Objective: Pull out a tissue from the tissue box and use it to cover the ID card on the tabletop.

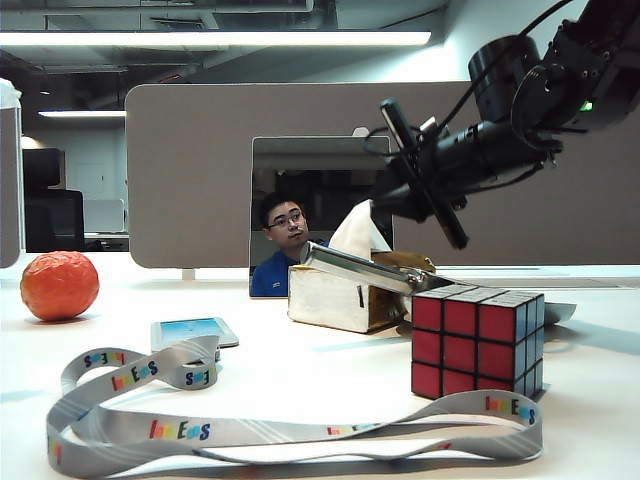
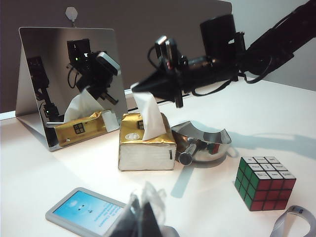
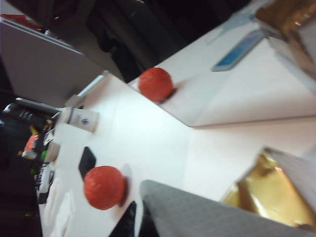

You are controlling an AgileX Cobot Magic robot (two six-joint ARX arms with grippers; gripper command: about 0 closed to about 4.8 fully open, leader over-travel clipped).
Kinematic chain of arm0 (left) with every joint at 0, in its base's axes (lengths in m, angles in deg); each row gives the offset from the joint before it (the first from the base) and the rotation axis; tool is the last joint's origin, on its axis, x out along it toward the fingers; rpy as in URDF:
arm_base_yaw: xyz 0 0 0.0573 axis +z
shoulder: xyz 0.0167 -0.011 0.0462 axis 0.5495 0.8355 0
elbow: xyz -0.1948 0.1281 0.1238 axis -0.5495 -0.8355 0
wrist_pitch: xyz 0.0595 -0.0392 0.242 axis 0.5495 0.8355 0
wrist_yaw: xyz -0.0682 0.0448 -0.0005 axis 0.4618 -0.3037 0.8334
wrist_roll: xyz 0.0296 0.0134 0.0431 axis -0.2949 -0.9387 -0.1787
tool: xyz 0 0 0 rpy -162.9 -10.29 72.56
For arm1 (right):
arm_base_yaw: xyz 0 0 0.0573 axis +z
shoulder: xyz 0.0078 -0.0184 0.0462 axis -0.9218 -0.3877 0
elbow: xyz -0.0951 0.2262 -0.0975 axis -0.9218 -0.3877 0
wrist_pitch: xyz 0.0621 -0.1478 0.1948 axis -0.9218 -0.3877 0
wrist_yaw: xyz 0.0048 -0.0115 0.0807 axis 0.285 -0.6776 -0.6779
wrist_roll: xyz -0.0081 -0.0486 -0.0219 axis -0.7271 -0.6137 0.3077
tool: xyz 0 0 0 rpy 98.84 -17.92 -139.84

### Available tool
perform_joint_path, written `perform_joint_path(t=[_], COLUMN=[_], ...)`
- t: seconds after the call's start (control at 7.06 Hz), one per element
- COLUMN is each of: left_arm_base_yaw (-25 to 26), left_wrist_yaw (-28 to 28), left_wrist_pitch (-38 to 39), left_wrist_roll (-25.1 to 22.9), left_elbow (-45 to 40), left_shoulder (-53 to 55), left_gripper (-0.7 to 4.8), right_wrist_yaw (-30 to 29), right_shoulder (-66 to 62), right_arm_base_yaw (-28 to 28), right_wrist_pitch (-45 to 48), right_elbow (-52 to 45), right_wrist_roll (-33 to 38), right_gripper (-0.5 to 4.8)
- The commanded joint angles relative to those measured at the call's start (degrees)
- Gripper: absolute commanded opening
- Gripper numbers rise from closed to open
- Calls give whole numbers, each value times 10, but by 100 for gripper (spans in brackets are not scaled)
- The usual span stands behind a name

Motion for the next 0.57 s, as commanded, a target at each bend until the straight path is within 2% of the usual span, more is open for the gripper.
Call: perform_joint_path(t=[0.14, 0.28, 0.42, 0.57], left_arm_base_yaw=[-1, -1, -1, -1], left_wrist_yaw=[1, 1, 1, 1], left_wrist_pitch=[-3, -3, 2, 2], left_wrist_roll=[1, 1, 2, 1], left_elbow=[2, 2, 2, 2], left_shoulder=[1, 1, 1, 1], left_gripper=[-6, -6, -6, -6], right_wrist_yaw=[-43, -82, -172, -209], right_shoulder=[39, 50, 68, 69], right_arm_base_yaw=[0, 1, 12, 28], right_wrist_pitch=[38, 49, 67, 67], right_elbow=[2, 2, 2, 3], right_wrist_roll=[-1, -2, -2, -3], right_gripper=[-6, -6, -6, -6])
